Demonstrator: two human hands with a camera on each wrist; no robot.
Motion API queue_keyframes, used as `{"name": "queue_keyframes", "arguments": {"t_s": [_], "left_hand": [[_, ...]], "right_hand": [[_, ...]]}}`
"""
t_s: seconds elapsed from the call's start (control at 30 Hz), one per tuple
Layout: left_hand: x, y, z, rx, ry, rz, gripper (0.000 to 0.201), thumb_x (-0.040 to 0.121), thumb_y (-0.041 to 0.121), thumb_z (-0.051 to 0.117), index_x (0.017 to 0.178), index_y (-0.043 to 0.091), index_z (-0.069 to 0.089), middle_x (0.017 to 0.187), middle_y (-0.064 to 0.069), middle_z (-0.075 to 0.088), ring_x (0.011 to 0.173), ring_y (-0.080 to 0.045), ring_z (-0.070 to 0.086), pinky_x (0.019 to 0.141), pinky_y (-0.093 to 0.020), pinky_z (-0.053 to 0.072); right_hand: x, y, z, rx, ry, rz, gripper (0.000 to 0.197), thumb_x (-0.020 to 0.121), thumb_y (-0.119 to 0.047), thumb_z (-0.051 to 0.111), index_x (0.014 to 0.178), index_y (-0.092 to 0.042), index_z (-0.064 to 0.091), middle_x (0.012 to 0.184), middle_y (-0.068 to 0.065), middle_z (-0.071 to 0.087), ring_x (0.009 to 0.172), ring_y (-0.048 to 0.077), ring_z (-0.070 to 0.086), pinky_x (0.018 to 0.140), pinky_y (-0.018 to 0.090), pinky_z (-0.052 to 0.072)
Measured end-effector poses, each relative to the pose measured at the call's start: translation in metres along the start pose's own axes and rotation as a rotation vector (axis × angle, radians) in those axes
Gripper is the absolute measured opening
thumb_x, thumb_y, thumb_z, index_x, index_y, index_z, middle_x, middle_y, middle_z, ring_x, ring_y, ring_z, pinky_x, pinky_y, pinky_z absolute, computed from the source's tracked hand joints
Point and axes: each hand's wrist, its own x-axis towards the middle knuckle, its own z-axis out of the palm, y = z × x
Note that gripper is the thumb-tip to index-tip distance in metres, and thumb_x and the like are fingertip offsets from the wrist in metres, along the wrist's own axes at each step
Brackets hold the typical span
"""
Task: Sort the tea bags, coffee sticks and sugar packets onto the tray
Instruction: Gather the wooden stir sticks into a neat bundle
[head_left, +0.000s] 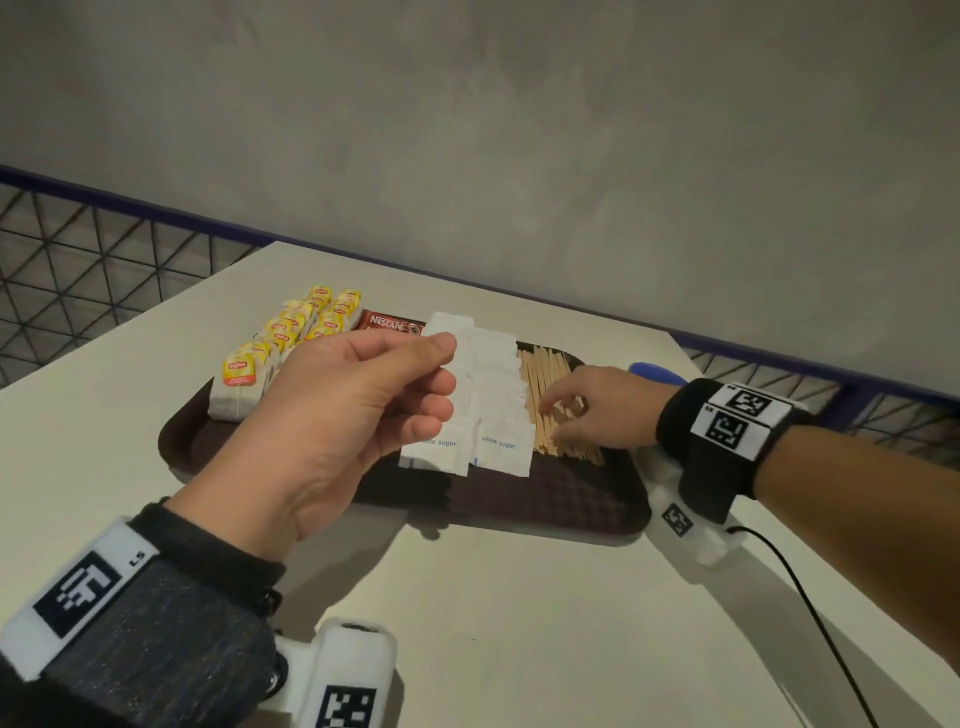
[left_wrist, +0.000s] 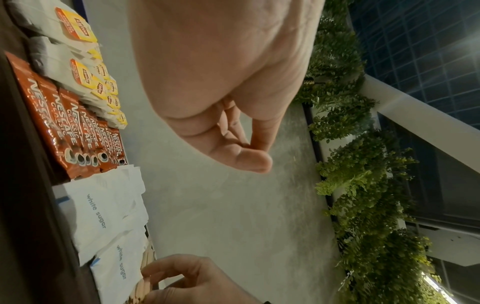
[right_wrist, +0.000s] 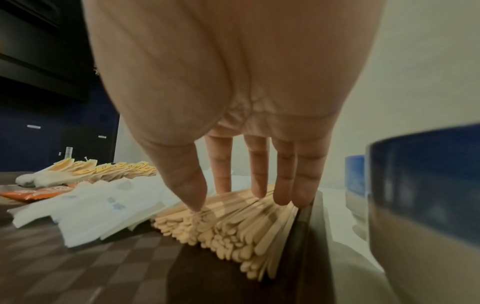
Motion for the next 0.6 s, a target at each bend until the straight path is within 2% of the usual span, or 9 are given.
{"name": "queue_keyframes", "arguments": {"t_s": [0.13, 0.27, 0.33, 0.4, 0.47, 0.5, 0.57, 0.6], "left_hand": [[-0.001, 0.001, 0.002, 0.076, -0.015, 0.006, 0.025, 0.078, 0.022, 0.079, 0.092, 0.002, 0.072, 0.072, -0.009, 0.070, 0.053, -0.014, 0.062, 0.048, -0.018, 0.051], [-0.006, 0.009, 0.001, 0.266, -0.054, 0.065, 0.012, 0.088, 0.015, 0.076, 0.094, 0.004, 0.076, 0.079, -0.013, 0.073, 0.059, -0.021, 0.065, 0.054, -0.024, 0.055], [-0.009, 0.018, 0.001, 0.359, -0.086, 0.097, 0.010, 0.089, 0.014, 0.075, 0.093, 0.004, 0.077, 0.082, -0.016, 0.074, 0.060, -0.024, 0.067, 0.055, -0.027, 0.056], [-0.010, 0.029, 0.002, 0.536, -0.132, 0.130, 0.008, 0.090, 0.013, 0.076, 0.090, 0.005, 0.077, 0.080, -0.016, 0.075, 0.061, -0.024, 0.069, 0.057, -0.029, 0.058], [-0.007, 0.037, 0.000, 0.850, -0.189, 0.154, 0.007, 0.091, 0.018, 0.077, 0.085, 0.015, 0.079, 0.074, -0.006, 0.075, 0.063, -0.020, 0.071, 0.061, -0.030, 0.060], [-0.005, 0.039, -0.003, 1.080, -0.226, 0.180, 0.007, 0.091, 0.024, 0.076, 0.085, 0.021, 0.079, 0.073, 0.001, 0.075, 0.065, -0.016, 0.071, 0.064, -0.031, 0.060], [-0.005, 0.040, -0.014, 1.616, -0.317, 0.185, 0.005, 0.090, 0.036, 0.072, 0.092, 0.033, 0.075, 0.081, 0.011, 0.071, 0.077, -0.014, 0.068, 0.073, -0.031, 0.056], [-0.007, 0.040, -0.021, 1.851, -0.367, 0.132, 0.010, 0.090, 0.038, 0.069, 0.098, 0.035, 0.072, 0.087, 0.012, 0.068, 0.082, -0.013, 0.064, 0.074, -0.030, 0.054]], "right_hand": [[0.001, 0.005, 0.001, -0.009, 0.006, 0.013, 0.041, 0.095, -0.036, 0.066, 0.134, -0.030, 0.059, 0.127, -0.002, 0.059, 0.102, 0.013, 0.059, 0.093, 0.030, 0.054], [-0.012, 0.006, -0.003, 0.096, 0.110, 0.007, 0.047, 0.094, -0.039, 0.066, 0.138, -0.033, 0.054, 0.136, -0.005, 0.054, 0.108, 0.011, 0.054, 0.090, 0.026, 0.048], [-0.032, 0.005, -0.005, 0.138, 0.187, -0.021, 0.041, 0.095, -0.040, 0.065, 0.134, -0.034, 0.057, 0.127, -0.009, 0.056, 0.105, 0.009, 0.056, 0.087, 0.024, 0.046], [-0.061, 0.001, -0.001, 0.128, 0.203, -0.071, 0.032, 0.096, -0.042, 0.063, 0.127, -0.036, 0.062, 0.115, -0.015, 0.056, 0.096, 0.006, 0.058, 0.084, 0.021, 0.047], [-0.088, -0.005, 0.010, 0.077, 0.142, -0.132, 0.023, 0.097, -0.043, 0.060, 0.118, -0.035, 0.066, 0.104, -0.018, 0.059, 0.090, 0.004, 0.059, 0.084, 0.020, 0.050], [-0.099, -0.008, 0.018, 0.056, 0.102, -0.152, 0.019, 0.098, -0.043, 0.058, 0.113, -0.035, 0.067, 0.100, -0.017, 0.061, 0.088, 0.004, 0.060, 0.084, 0.022, 0.052], [-0.115, -0.011, 0.038, 0.028, 0.083, -0.153, 0.015, 0.099, -0.044, 0.055, 0.106, -0.036, 0.066, 0.097, -0.014, 0.060, 0.088, 0.006, 0.060, 0.084, 0.026, 0.055], [-0.119, -0.011, 0.047, 0.032, 0.110, -0.143, 0.015, 0.099, -0.044, 0.054, 0.106, -0.036, 0.064, 0.098, -0.013, 0.059, 0.089, 0.006, 0.060, 0.084, 0.029, 0.056]]}}
